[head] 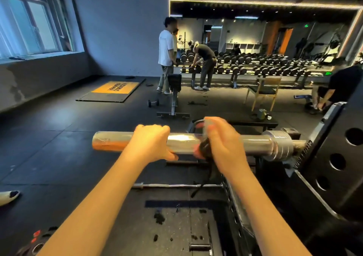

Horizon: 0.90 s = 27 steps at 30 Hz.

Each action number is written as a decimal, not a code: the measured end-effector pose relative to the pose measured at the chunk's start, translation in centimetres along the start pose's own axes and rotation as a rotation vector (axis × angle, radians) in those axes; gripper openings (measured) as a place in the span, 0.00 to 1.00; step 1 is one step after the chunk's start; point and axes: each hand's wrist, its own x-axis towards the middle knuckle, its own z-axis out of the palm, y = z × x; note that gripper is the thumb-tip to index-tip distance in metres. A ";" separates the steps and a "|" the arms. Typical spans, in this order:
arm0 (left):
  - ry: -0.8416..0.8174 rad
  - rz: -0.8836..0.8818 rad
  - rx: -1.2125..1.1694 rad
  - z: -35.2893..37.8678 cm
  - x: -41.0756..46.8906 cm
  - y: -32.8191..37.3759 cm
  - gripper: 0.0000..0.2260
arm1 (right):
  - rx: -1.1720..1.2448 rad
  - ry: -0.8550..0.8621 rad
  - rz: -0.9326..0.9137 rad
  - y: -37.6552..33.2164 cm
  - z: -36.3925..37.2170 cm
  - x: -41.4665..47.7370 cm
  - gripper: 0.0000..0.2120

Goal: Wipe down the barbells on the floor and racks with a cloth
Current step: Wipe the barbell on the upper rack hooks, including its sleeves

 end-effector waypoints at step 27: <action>0.510 0.058 0.028 3.5 -1.1 0.1 0.24 | -0.506 0.090 0.200 3.4 -5.0 0.2 0.12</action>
